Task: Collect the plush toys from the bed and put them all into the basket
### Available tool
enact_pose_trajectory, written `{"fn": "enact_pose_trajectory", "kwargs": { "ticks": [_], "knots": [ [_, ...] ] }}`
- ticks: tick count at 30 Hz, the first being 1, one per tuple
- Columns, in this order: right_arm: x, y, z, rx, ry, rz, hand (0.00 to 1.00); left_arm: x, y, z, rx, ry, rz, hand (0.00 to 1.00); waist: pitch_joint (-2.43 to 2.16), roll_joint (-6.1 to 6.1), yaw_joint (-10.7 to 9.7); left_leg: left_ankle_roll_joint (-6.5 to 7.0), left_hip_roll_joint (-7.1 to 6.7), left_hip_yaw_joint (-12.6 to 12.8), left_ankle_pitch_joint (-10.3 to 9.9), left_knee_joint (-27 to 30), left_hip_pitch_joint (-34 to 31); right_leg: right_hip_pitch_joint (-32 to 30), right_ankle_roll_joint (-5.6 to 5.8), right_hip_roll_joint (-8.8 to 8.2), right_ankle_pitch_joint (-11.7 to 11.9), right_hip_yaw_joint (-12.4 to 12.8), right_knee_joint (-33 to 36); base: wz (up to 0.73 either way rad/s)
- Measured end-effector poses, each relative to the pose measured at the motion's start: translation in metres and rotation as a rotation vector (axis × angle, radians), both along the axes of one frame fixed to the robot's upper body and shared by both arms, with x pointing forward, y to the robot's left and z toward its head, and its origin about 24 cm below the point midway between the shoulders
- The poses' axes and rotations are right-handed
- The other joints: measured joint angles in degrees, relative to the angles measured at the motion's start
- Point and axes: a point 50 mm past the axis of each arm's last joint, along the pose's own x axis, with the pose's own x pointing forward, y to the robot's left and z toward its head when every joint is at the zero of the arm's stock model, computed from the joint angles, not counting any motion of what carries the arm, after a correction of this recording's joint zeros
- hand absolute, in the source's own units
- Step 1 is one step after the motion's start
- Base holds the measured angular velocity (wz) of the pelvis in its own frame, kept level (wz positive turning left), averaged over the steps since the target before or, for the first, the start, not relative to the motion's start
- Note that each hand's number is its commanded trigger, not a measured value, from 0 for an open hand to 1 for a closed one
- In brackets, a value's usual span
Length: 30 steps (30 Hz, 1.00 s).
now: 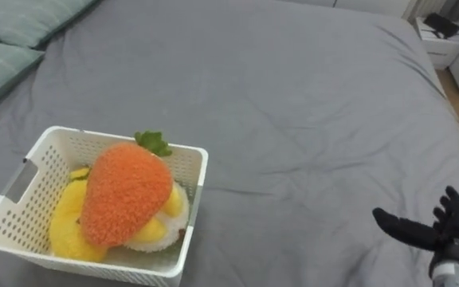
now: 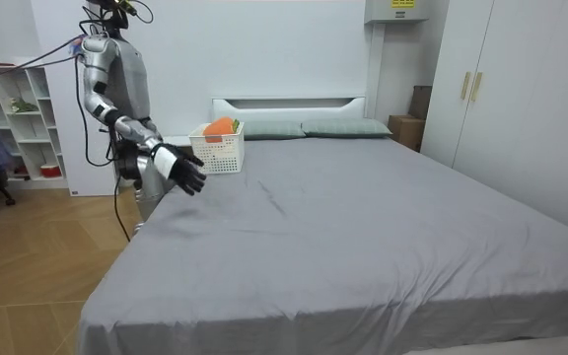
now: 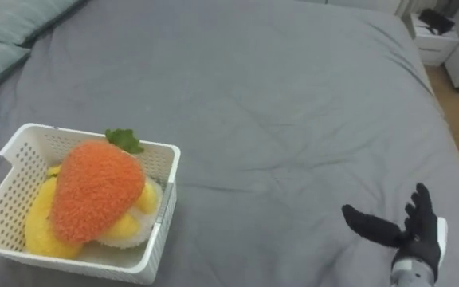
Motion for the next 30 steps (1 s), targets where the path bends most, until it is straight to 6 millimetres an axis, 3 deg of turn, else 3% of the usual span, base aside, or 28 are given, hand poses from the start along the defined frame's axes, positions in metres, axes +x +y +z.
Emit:
{"fn": "enact_pose_trajectory", "kwargs": {
  "ticks": [2, 4, 10, 13, 19, 23, 25, 30],
  "knots": [
    [-0.017, -0.003, -0.013, 0.028, 0.049, -0.053, 0.00, -0.002, 0.000, 0.000, 0.004, 0.002, 0.002, 0.00, 0.00, 0.33, -0.54, -0.04, 0.05, 0.11, -0.15, -0.10, 0.51, 0.46, 0.00, 0.06, 0.00, 0.14, -0.16, -0.07],
    [-0.046, -0.004, -0.030, 0.082, 0.130, -0.137, 0.00, -0.004, 0.000, -0.001, 0.004, 0.005, 0.003, 0.00, -0.19, 0.79, -0.87, -0.08, 0.11, 0.18, -0.41, -0.09, 0.75, 0.64, 0.01, 0.20, -0.02, 0.70, -0.16, -0.06],
    [-0.114, -0.003, -0.063, 0.237, 0.295, -0.424, 0.00, -0.005, 0.000, -0.001, 0.005, 0.004, 0.006, 0.00, 0.05, 1.62, -2.37, -0.05, 0.04, 0.20, -0.59, -0.03, 0.83, 0.48, 0.11, 0.13, -0.17, 0.96, -0.16, 0.00],
    [-0.139, 0.002, -0.071, 0.263, 0.378, -0.478, 0.00, -0.005, -0.001, -0.001, 0.002, -0.005, 0.017, 0.00, 0.13, 1.94, -3.63, -0.07, -0.05, 0.23, -0.61, 0.05, 0.95, 0.29, 0.00, -0.04, -0.71, 1.21, 0.12, 0.00],
    [-0.193, 0.023, -0.086, 0.341, 0.627, -0.486, 0.00, -0.011, -0.005, -0.004, -0.039, 0.021, 0.017, 0.00, -0.20, 1.33, -3.66, -0.24, -0.05, 0.15, -0.69, 0.03, 1.06, 0.41, -0.07, 0.02, -1.29, 1.18, -0.11, 0.01],
    [-0.198, 0.036, -0.092, 0.386, 0.764, -0.312, 0.00, -0.012, -0.007, -0.005, -0.065, 0.055, -0.006, 0.00, -0.02, 1.42, -3.24, -0.24, -0.02, 0.40, -0.72, -0.26, 1.07, 0.31, -0.08, 0.22, -1.27, 1.51, -0.11, -0.03],
    [-0.192, 0.043, -0.095, 0.366, 0.850, -0.147, 0.00, -0.009, -0.010, -0.006, -0.077, 0.068, -0.024, 0.00, 0.03, 1.49, -3.08, -0.23, 0.02, 0.55, -0.78, -0.25, 1.11, 0.31, -0.09, 0.27, -1.21, 1.47, -0.15, -0.04],
    [-0.170, 0.047, -0.099, 0.343, 0.894, 0.017, 0.00, -0.004, -0.014, -0.008, -0.094, 0.083, -0.046, 0.00, 0.13, 1.89, -2.18, -0.23, 0.00, 0.41, -0.79, -0.13, 1.75, 0.63, -0.09, 0.29, -1.19, 1.30, -0.19, 0.00]
  ]
}}
